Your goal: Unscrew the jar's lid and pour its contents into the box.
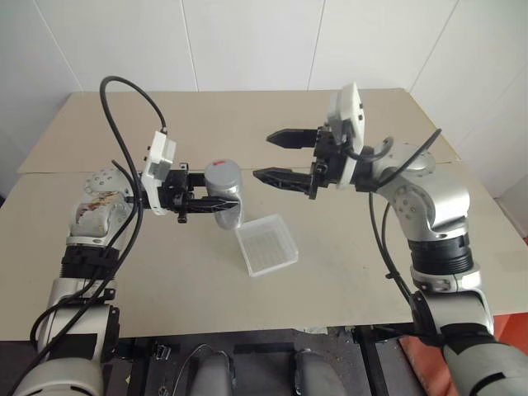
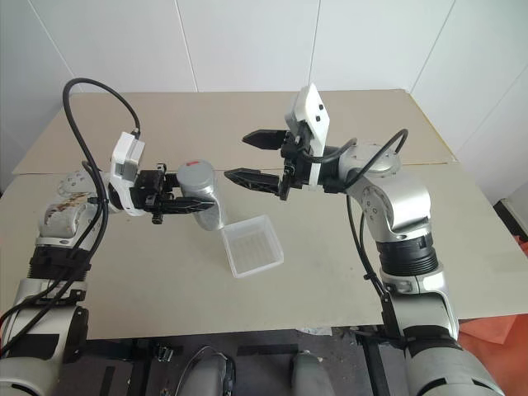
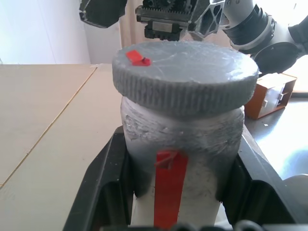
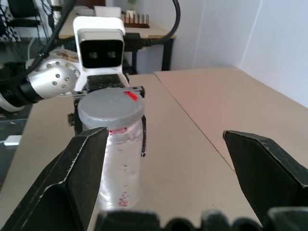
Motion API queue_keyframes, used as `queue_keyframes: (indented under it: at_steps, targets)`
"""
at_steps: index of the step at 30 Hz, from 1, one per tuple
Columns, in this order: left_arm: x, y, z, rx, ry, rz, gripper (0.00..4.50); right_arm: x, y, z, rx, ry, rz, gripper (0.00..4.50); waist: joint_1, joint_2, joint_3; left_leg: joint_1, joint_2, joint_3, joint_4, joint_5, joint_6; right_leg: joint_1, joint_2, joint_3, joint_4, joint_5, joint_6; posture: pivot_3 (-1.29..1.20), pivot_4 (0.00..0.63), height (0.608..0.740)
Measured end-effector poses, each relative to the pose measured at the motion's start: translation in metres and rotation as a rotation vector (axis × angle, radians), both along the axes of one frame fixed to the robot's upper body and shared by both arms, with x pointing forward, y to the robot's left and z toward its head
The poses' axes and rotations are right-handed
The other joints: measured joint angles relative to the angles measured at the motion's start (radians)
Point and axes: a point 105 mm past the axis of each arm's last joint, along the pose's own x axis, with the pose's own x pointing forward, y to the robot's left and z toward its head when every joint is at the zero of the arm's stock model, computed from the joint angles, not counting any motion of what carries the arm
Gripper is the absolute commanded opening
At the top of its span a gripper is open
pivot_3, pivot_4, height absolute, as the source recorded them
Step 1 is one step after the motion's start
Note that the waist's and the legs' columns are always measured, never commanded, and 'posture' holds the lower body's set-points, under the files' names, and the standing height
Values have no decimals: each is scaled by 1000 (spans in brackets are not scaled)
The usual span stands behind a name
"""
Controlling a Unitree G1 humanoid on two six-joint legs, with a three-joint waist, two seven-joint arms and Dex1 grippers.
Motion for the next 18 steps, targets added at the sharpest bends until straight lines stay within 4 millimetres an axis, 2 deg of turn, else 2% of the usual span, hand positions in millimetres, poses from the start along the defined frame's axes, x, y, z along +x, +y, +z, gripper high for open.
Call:
queue_keyframes:
  at_steps: [7, 11, 18]
  targets:
    - [1, -7, -1, -24, 4, -8, 1954, -12, 34, 18, 44, -18, 89, 4445, 1, 0, 0, 0, 0, 0, 0, 0, 0, 0, 0, 0, 0, 0, 0, 0, 150, 740]
    - [2, -8, 0, -27, 2, -7, 1954, -9, 47, 5, 1, 8, 87, 4445, 2, 0, 0, 0, 0, 0, 0, 0, 0, 0, 0, 0, 0, 0, 0, 0, 150, 740]
    - [2, -9, 1, -27, -1, -9, 1954, -5, 59, 0, -27, 5, 84, 4445, 3, 0, 0, 0, 0, 0, 0, 0, 0, 0, 0, 0, 0, 0, 0, 0, 150, 740]
